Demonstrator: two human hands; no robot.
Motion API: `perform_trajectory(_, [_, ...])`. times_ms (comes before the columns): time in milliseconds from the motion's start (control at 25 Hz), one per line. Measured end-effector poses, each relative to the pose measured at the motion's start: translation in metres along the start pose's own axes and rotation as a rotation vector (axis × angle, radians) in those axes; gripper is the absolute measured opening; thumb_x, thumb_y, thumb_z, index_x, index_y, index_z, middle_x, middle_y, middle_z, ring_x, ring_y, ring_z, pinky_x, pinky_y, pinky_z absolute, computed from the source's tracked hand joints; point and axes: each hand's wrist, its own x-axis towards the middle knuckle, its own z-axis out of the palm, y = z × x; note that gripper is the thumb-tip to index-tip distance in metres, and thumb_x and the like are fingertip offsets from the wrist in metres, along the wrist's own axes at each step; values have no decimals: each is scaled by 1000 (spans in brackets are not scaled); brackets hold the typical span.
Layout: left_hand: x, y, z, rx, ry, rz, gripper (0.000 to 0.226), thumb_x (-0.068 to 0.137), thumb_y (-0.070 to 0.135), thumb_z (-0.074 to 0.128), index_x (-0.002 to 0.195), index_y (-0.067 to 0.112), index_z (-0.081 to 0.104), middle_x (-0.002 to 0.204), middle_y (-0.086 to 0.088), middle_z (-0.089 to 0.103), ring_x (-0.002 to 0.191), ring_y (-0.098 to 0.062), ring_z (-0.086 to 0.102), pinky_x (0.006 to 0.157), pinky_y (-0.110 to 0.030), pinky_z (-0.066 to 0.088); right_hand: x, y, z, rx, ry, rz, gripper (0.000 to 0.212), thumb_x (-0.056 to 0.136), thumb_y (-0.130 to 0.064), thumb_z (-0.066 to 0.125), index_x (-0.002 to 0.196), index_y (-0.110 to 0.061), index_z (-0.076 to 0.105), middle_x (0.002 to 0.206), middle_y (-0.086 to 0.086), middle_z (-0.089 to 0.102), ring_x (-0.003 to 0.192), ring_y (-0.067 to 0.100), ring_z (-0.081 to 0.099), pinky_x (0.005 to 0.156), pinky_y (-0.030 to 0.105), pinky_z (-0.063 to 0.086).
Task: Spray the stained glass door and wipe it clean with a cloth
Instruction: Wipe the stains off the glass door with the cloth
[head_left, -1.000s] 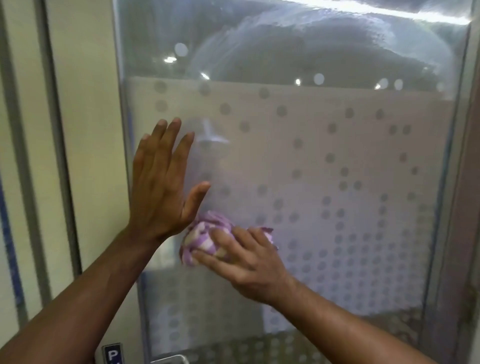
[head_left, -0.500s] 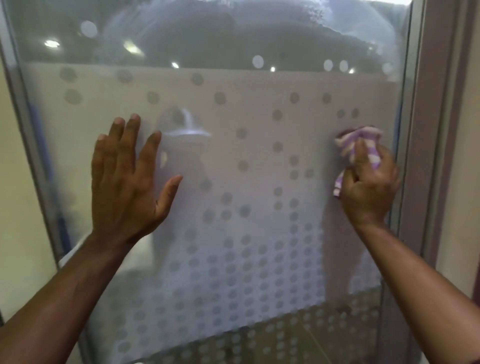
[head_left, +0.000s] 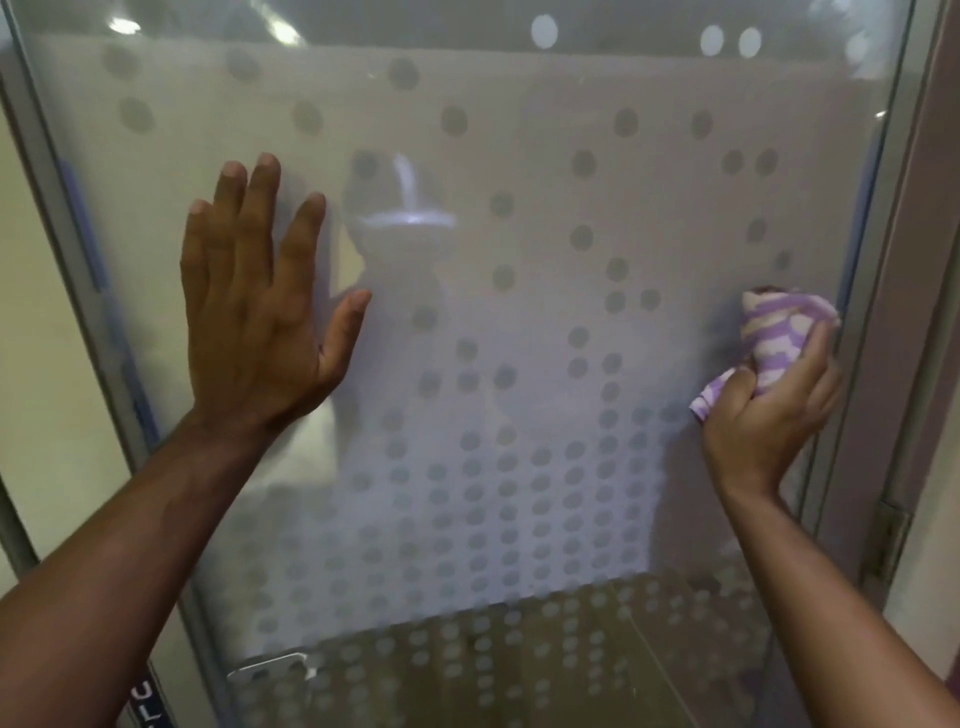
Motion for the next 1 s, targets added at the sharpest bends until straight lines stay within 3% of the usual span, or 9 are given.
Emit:
perform_trajectory(240, [2,-1,-1,-13,-27,10,75,111,58,39,168,10,32,176,-27,23,165,-47,20,135,-60,15,-86,-86,11,56,-126,-145,74,90,-10,59,159,2,36,157,30,43,133,42,46,117,46,30])
perform_trajectory(560, [4,-5,-3,-99,-17,26,80,110,63,25,167,8,36,175,-28,27,164,-47,22,136,-52,9,-213,-213,28,117,-357,-371,69,86,-2,68,152,-11,54,150,30,52,115,50,56,98,53,46])
perform_trajectory(680, [5,-6,-5,-152,-26,18,84,109,67,18,167,8,36,175,-27,27,165,-46,21,136,-52,8,-240,-227,28,113,-420,-450,73,90,-3,71,156,-20,46,146,27,58,115,45,60,92,52,48])
perform_trajectory(840, [6,-5,-8,-247,-24,-26,83,109,68,19,165,11,41,176,-23,28,166,-42,20,135,-53,10,-252,-223,23,125,-422,-600,49,97,-8,69,143,-25,65,140,20,66,111,40,65,84,45,48])
perform_trajectory(1000, [6,8,-12,-222,-75,-51,78,109,65,33,166,13,38,178,-23,22,167,-42,15,136,-59,9,-253,-205,14,120,-457,-857,42,102,-18,71,141,-31,67,131,13,72,101,35,69,77,43,50])
